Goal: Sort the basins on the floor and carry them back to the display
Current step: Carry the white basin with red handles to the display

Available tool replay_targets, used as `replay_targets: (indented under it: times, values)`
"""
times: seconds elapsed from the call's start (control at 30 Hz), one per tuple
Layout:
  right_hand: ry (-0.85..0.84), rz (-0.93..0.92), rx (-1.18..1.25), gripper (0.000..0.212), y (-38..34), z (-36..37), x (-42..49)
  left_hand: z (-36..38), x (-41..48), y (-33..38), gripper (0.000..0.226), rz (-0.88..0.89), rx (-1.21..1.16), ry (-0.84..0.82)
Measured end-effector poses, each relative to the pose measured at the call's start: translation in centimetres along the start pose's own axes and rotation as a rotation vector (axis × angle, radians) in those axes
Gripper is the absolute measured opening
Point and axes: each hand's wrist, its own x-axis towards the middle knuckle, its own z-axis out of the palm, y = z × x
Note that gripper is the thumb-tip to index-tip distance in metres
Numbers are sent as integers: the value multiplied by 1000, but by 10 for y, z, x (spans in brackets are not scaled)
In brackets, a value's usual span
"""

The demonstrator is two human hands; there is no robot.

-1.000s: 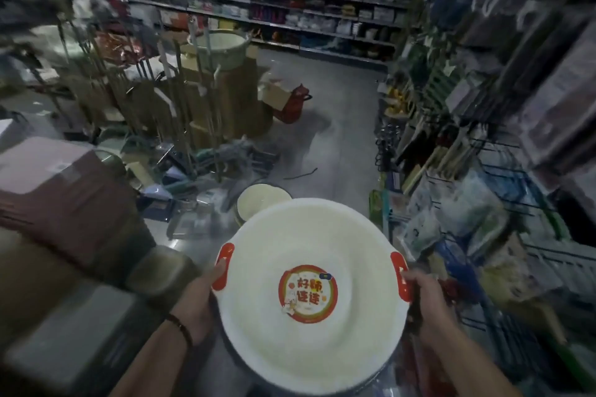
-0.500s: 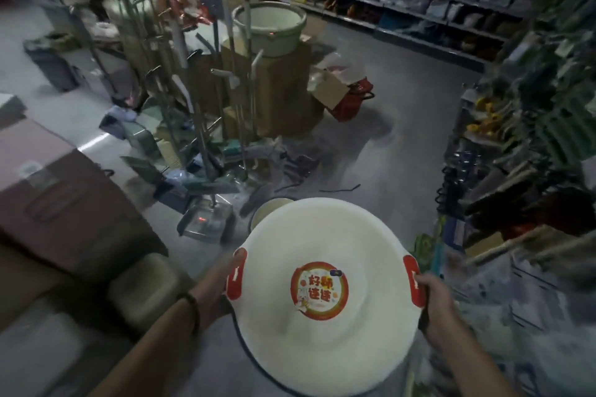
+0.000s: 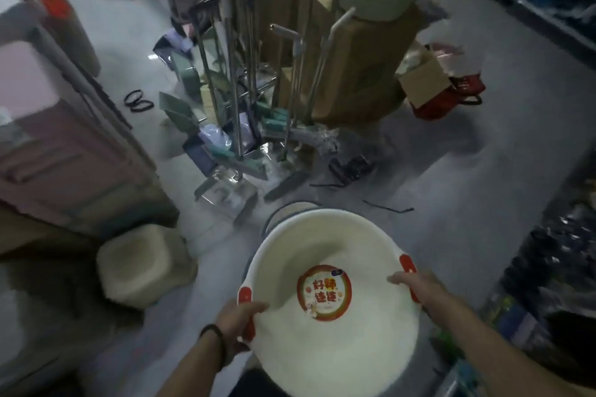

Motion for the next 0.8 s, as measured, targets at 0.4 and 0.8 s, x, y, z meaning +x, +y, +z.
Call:
replay_targets:
  times: [0.4, 0.8]
  values:
    - [-39, 6, -294, 32, -63, 69, 312, 55, 267, 47, 39, -162, -122, 176]
    - [-118, -94, -541, 36, -24, 150, 545, 97, 457, 9, 36, -133, -244, 403]
